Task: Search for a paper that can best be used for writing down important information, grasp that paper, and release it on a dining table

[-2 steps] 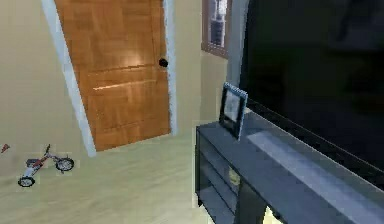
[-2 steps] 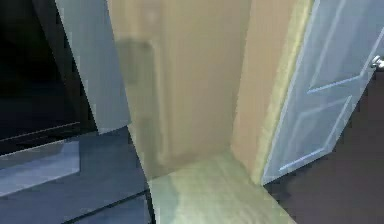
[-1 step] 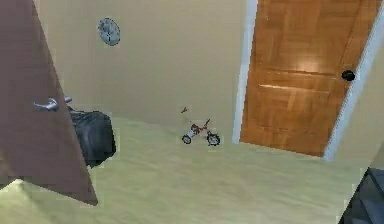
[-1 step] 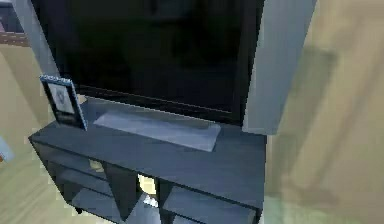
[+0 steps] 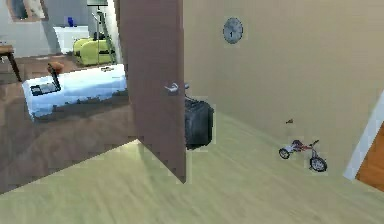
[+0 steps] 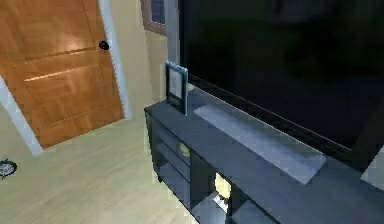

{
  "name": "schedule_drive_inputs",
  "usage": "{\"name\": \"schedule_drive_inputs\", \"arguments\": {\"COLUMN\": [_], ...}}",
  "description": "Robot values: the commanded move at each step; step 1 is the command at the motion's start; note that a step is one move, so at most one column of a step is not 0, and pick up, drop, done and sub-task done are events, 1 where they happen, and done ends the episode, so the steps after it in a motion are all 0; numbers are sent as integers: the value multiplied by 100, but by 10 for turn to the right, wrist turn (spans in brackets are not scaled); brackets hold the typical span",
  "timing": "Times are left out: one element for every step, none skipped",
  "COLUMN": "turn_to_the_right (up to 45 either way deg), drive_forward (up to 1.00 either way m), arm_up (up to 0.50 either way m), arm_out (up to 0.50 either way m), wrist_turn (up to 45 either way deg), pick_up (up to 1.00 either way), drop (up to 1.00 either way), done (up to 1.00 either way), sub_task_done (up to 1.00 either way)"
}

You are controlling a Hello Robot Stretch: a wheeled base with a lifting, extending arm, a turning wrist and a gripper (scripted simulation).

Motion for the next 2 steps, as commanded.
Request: {"name": "schedule_drive_inputs", "arguments": {"turn_to_the_right": [450, 210], "drive_forward": [0, 0], "arm_up": [0, 0], "arm_out": [0, 0], "wrist_turn": [0, 0], "pick_up": [0, 0], "drop": [0, 0], "done": [0, 0], "sub_task_done": [0, 0]}}
